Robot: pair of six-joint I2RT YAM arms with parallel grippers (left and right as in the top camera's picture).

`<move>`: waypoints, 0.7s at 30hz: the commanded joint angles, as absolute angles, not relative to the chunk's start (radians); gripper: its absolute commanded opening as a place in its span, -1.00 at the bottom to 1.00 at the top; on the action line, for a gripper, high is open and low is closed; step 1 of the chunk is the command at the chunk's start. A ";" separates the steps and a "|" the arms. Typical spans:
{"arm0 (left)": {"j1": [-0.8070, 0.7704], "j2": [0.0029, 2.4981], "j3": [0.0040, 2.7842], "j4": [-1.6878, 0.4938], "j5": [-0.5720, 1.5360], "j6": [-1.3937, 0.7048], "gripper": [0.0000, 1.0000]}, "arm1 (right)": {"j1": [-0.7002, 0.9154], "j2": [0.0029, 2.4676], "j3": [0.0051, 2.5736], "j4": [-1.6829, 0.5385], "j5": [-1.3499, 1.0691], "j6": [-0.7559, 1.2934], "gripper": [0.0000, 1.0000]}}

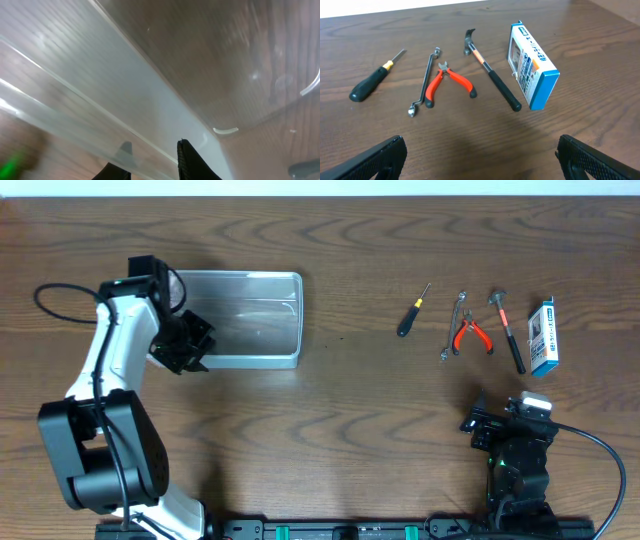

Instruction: Pack container

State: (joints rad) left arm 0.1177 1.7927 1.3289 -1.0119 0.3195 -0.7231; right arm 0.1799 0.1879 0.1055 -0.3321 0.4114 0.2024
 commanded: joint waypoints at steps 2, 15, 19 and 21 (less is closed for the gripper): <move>0.080 1.797 1.325 -1.010 0.333 -0.755 -0.56 | 0.188 0.188 0.102 -0.332 0.414 0.216 0.98; 0.065 1.797 1.326 -1.016 0.333 -0.754 0.77 | 0.188 0.188 0.102 -0.332 0.414 0.216 0.99; 0.093 1.793 1.339 -1.015 0.377 -0.753 0.77 | 0.188 0.188 0.102 -0.332 0.414 0.216 0.99; 0.117 1.784 1.353 -1.016 0.405 -0.752 0.77 | 0.188 0.188 0.102 -0.332 0.414 0.216 0.99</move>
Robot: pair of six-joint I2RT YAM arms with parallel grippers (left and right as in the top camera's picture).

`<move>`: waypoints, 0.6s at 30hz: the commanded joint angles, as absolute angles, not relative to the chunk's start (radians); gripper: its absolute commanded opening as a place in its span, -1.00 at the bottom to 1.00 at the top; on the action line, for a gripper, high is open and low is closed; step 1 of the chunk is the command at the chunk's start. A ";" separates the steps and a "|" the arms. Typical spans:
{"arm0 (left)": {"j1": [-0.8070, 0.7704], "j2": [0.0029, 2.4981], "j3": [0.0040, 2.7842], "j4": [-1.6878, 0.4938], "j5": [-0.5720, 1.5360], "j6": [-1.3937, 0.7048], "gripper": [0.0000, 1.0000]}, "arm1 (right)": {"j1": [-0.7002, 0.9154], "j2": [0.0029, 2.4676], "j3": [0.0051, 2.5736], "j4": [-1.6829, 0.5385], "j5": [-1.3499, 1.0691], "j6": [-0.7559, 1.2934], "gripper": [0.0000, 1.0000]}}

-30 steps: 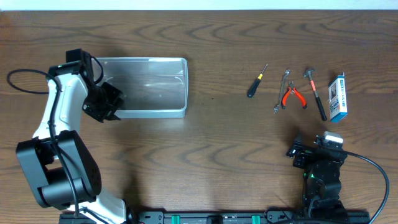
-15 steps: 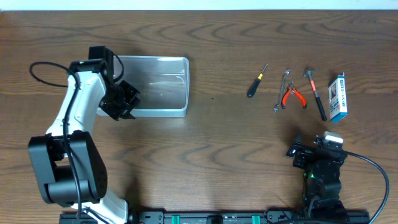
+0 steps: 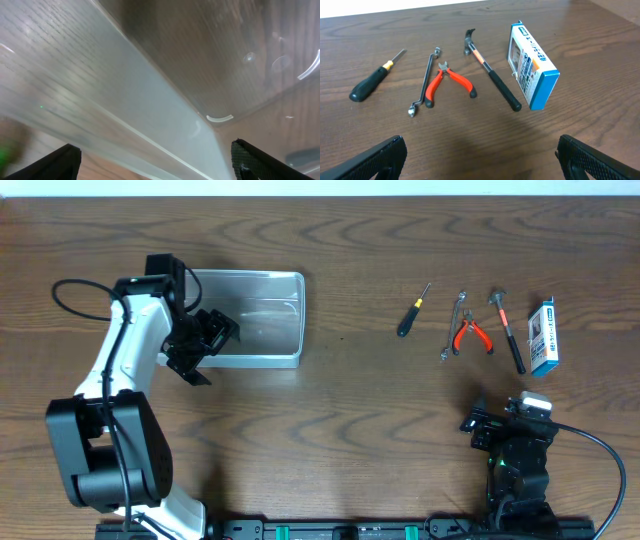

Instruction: Pack container

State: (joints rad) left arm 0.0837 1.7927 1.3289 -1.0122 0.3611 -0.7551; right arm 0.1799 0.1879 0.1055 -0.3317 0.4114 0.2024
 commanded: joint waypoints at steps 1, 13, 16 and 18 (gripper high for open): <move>0.131 1.777 1.362 -1.016 0.420 -0.741 0.77 | 0.188 0.188 0.102 -0.332 0.414 0.216 0.99; 0.286 1.560 1.479 -1.082 0.452 -0.660 0.78 | 0.188 0.188 0.102 -0.332 0.414 0.216 0.98; 0.342 1.493 1.495 -1.050 0.446 -0.494 0.78 | 0.188 0.188 0.102 -0.332 0.414 0.216 0.98; 0.379 1.452 1.495 -1.037 0.379 -0.410 0.78 | 0.188 0.188 0.102 -0.332 0.414 0.216 0.99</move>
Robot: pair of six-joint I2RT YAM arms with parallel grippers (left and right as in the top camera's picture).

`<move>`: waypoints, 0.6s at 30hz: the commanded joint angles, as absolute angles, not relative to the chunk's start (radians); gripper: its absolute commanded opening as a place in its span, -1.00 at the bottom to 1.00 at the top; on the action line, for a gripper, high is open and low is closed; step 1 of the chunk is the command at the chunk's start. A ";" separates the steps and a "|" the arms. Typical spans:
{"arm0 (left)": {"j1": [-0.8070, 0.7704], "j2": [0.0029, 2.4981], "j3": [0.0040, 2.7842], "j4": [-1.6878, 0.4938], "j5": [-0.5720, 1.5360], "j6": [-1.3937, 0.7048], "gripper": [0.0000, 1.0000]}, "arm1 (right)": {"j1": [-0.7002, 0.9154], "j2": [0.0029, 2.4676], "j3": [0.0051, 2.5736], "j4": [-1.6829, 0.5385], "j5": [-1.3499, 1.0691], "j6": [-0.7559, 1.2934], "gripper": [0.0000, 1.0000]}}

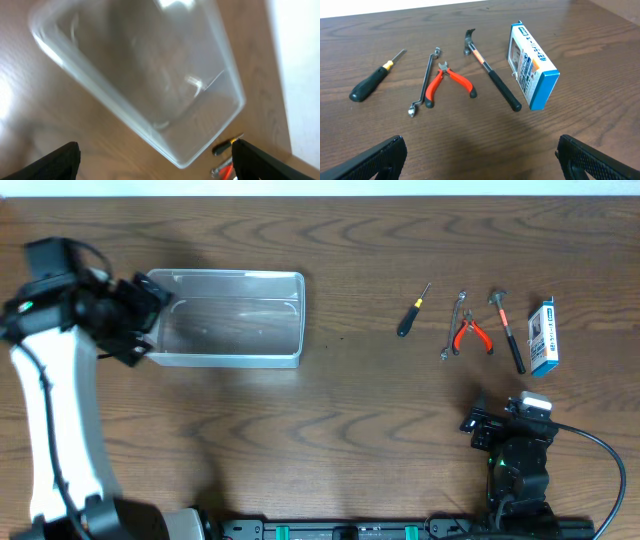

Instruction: Pack container

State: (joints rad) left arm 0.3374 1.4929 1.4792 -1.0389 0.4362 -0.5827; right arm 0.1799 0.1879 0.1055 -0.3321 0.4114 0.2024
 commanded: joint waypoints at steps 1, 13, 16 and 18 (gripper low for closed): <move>0.398 1.434 1.495 -1.037 0.321 -0.381 0.76 | 0.188 0.188 0.102 -0.332 0.414 0.216 0.99; 0.452 1.441 1.494 -0.982 0.033 -0.056 0.46 | 0.188 0.188 0.102 -0.332 0.414 0.216 0.99; 0.440 1.479 1.494 -0.961 0.035 0.029 0.46 | 0.188 0.188 0.102 -0.332 0.414 0.216 0.99; 0.431 1.508 1.494 -0.957 0.045 0.076 0.47 | 0.188 0.188 0.102 -0.332 0.414 0.216 0.98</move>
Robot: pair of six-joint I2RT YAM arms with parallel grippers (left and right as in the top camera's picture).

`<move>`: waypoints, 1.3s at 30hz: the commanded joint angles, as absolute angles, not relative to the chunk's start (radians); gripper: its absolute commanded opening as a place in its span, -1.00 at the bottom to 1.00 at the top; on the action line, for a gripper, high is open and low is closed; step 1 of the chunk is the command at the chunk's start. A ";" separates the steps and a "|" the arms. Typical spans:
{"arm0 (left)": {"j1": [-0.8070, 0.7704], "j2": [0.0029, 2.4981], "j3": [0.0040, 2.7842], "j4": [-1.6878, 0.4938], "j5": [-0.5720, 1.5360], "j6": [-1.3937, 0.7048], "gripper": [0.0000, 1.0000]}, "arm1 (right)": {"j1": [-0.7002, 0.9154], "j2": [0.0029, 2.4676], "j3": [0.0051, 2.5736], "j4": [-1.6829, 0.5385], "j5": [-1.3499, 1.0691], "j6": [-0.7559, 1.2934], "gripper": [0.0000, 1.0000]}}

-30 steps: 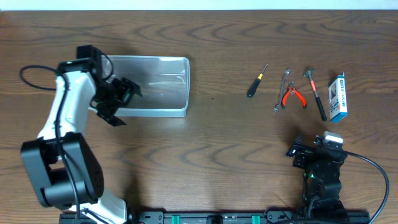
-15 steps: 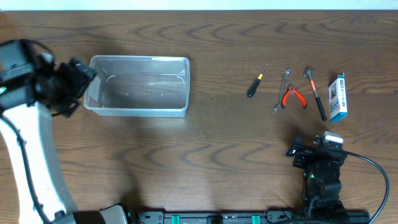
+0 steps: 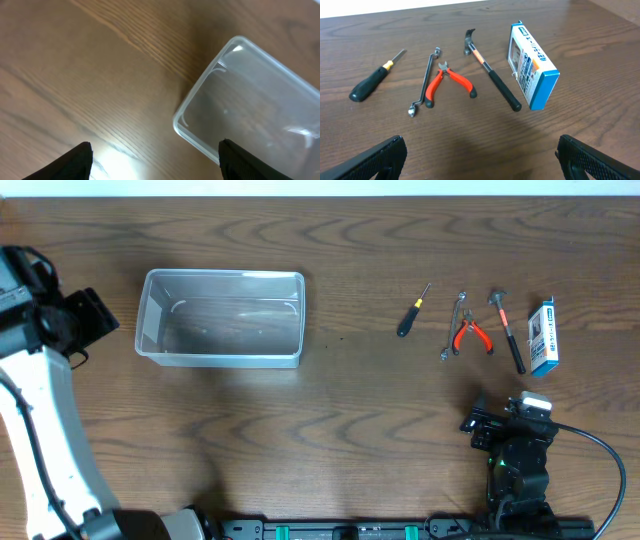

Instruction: Pack container

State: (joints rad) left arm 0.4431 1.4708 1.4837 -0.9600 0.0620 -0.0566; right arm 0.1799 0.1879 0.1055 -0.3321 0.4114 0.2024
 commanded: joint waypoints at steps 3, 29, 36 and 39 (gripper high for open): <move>0.419 1.551 1.494 -0.956 0.082 0.113 0.49 | 0.188 0.188 0.102 -0.332 0.414 0.216 0.99; 0.756 1.603 1.494 -0.850 -0.019 -0.370 0.92 | 0.188 0.188 0.102 -0.332 0.414 0.216 0.99; 0.788 1.603 1.494 -0.874 -0.008 -0.387 0.92 | 0.188 0.188 0.102 -0.270 0.427 0.218 0.98; 0.786 1.603 1.494 -0.877 0.033 -0.364 0.92 | 0.188 0.188 0.102 -0.162 0.285 0.211 0.99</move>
State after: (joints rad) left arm 0.7883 1.6127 1.4837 -0.8715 0.0010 -0.3557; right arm 0.1799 0.1886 0.1028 -0.2050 0.3893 0.2035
